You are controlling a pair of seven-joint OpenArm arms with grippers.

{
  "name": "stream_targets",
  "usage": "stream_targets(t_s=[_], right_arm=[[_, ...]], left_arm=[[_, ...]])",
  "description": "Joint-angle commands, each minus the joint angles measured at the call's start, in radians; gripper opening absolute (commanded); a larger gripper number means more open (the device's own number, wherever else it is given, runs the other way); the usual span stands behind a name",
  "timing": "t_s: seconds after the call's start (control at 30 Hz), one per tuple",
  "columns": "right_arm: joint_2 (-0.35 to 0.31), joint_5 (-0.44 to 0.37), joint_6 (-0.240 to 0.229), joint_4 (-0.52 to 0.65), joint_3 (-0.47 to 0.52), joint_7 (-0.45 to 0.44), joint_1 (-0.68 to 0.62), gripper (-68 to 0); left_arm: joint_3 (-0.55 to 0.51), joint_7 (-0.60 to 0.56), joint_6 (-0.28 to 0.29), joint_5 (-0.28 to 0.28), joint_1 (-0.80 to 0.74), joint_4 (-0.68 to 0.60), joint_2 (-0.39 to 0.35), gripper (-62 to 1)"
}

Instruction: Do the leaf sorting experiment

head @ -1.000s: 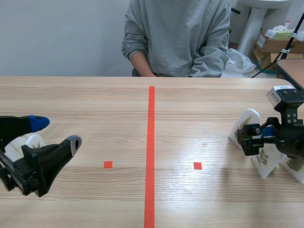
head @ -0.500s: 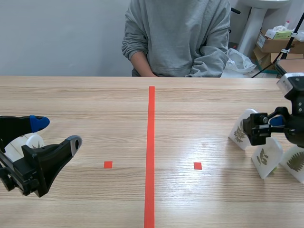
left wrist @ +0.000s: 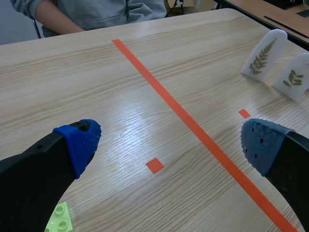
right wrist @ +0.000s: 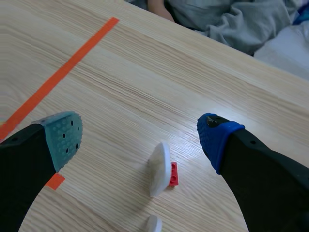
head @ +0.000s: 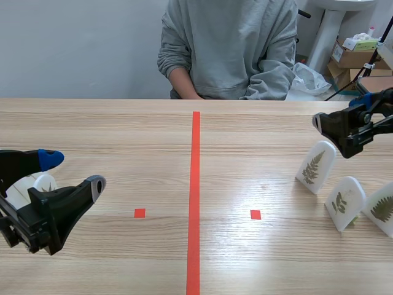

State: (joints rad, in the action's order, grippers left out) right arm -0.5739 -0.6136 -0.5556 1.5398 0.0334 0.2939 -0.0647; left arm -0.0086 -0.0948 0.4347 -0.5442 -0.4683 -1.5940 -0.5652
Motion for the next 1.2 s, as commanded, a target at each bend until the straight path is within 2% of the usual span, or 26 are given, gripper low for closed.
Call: stream_targets(t_s=[0.0,0.1,0.27,0.67,0.8,0.93,1.1,1.17], right_arm=[[-0.020,-0.008,-0.024,0.029,0.005,-0.015,0.009,-18.6],[-0.024,-0.008,-0.068,0.067,-0.003,-0.015,0.009,-18.6],[-0.044,-0.008,-0.104,0.111,-0.060,-0.007,0.009,-18.6],[-0.048,-0.008,-0.103,0.129,-0.273,-0.004,-0.011,-18.6],[-0.044,-0.008,-0.082,0.137,-0.292,-0.005,-0.043,-18.6],[-0.037,-0.008,0.002,0.137,-0.292,-0.010,-0.064,-18.8],[-0.035,-0.011,0.018,0.137,-0.290,-0.026,-0.070,-18.8],[-0.035,-0.037,0.039,0.137,-0.287,-0.030,-0.072,-18.8]], left_arm=[[-0.002,-0.018,0.002,-0.013,0.000,-0.007,0.005,1.4],[-0.002,-0.018,0.002,-0.013,0.000,-0.007,0.005,1.4],[-0.002,-0.018,0.002,-0.013,0.000,-0.007,0.005,1.4],[-0.002,-0.020,0.002,-0.013,0.000,-0.007,0.005,1.4],[-0.002,-0.021,0.002,-0.013,0.000,-0.007,0.005,1.4],[-0.002,-0.021,0.002,-0.013,0.000,-0.007,0.005,1.4],[-0.002,-0.021,0.002,-0.013,0.000,-0.007,0.005,1.4],[-0.002,-0.021,0.002,-0.013,0.000,-0.007,0.005,1.4]])
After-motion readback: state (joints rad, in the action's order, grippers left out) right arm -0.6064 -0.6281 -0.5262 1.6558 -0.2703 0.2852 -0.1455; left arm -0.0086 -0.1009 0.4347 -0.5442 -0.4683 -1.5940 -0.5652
